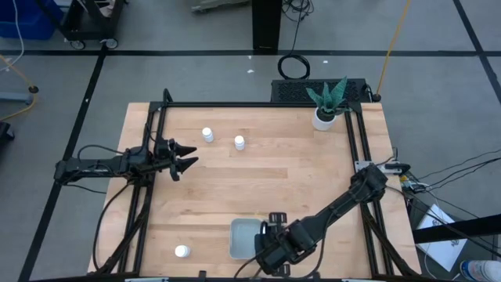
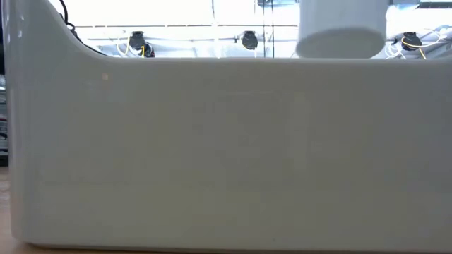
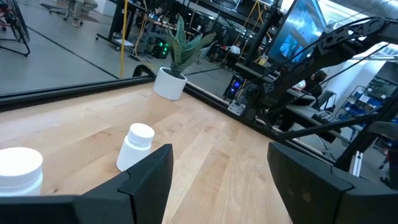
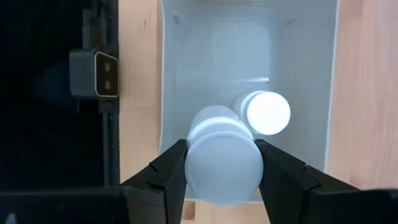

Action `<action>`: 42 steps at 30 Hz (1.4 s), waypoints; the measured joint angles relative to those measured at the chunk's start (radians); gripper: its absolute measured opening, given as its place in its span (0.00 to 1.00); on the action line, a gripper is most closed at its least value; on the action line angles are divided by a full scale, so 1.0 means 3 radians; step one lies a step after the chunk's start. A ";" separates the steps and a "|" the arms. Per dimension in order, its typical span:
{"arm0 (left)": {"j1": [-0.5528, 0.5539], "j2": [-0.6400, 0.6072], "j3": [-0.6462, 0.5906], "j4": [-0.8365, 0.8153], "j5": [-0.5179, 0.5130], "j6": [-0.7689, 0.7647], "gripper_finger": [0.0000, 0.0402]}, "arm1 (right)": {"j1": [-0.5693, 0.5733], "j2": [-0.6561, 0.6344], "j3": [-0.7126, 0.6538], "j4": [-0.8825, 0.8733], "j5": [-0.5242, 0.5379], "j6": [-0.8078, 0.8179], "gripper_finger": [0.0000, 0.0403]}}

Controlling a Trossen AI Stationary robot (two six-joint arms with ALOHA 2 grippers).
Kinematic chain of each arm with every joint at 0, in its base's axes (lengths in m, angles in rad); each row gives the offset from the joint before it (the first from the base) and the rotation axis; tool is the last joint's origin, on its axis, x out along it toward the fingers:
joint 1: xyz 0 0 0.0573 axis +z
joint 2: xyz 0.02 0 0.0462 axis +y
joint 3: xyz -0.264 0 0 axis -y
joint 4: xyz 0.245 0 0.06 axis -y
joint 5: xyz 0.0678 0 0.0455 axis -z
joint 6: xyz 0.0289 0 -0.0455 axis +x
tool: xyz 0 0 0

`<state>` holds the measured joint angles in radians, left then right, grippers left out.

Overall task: Pick and place pill bottles into a basket
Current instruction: Put the white pill bottle into the gray bin

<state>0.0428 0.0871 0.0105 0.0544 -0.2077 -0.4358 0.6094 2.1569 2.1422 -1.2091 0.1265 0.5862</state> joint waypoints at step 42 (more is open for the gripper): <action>-0.0001 0.0000 0.0000 0.0003 -0.0004 -0.0048 0.67 | -0.0095 0.0151 -0.0743 0.0525 -0.0263 0.0057 0.41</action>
<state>0.0425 0.0872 0.0105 0.0553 -0.2089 -0.4503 0.5808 2.2023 1.9194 -1.0516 0.0475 0.6033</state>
